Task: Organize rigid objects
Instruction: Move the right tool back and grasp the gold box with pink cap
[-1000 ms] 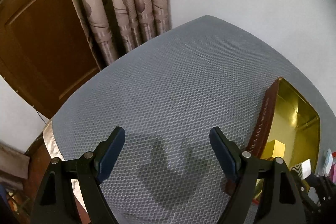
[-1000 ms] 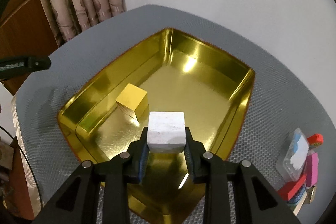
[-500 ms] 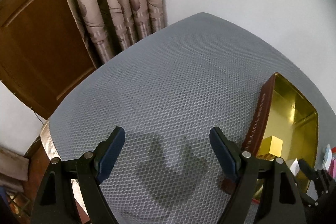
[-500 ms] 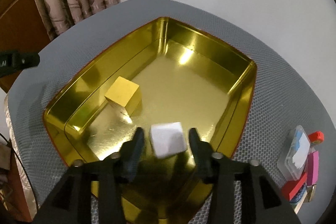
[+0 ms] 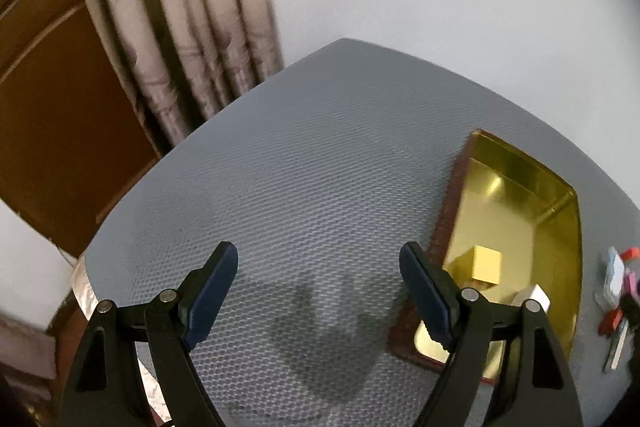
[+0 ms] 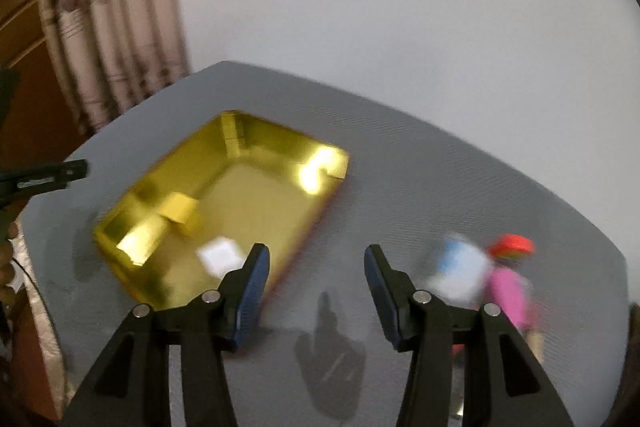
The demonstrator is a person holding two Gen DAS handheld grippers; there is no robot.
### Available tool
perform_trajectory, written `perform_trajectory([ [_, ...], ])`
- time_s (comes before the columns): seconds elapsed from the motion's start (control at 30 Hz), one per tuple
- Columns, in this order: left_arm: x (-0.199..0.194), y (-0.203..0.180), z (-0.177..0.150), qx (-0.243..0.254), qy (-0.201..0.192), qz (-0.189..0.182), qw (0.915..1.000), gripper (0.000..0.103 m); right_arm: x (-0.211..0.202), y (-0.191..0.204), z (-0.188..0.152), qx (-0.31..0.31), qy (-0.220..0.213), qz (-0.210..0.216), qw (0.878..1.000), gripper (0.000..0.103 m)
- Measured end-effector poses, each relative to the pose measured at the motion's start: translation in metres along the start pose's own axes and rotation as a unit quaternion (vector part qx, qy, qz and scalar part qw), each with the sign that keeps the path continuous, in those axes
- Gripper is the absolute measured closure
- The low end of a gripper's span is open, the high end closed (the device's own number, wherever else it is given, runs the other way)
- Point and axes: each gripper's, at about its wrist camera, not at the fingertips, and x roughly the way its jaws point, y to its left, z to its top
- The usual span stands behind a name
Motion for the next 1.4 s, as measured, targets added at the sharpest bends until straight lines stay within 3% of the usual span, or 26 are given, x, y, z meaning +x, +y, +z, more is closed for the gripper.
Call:
perform_trajectory([
  [0.27,-0.020,-0.037,-0.008,0.048,-0.028,-0.039,0.9977,0.020,-0.028,-0.124,-0.061,0.080,0.013,-0.092,0.992,0.052],
  [0.47,-0.037,-0.083,-0.021,0.128,-0.058,-0.050,0.9888,0.020,-0.019,-0.177,-0.102,0.109,0.041,-0.125,0.985,0.052],
  [0.67,-0.069,-0.121,-0.035,0.185,-0.085,-0.090,0.9749,0.015,-0.002,-0.193,-0.123,0.123,0.052,-0.119,0.984,0.052],
  [0.83,-0.081,-0.162,-0.054,0.223,-0.072,-0.137,0.9624,0.015,0.015,-0.198,-0.124,0.122,0.053,-0.106,0.985,0.052],
  [0.97,-0.079,-0.196,-0.071,0.261,-0.062,-0.144,0.9524,0.015,0.032,-0.198,-0.122,0.123,0.053,-0.104,0.986,0.052],
  [1.23,-0.065,-0.232,-0.084,0.282,-0.025,-0.171,0.9437,0.015,0.049,-0.205,-0.128,0.132,0.037,-0.094,0.986,0.053],
  [1.4,-0.059,-0.256,-0.094,0.315,-0.014,-0.194,0.9288,0.015,0.054,-0.206,-0.127,0.131,0.024,-0.087,0.987,0.056],
])
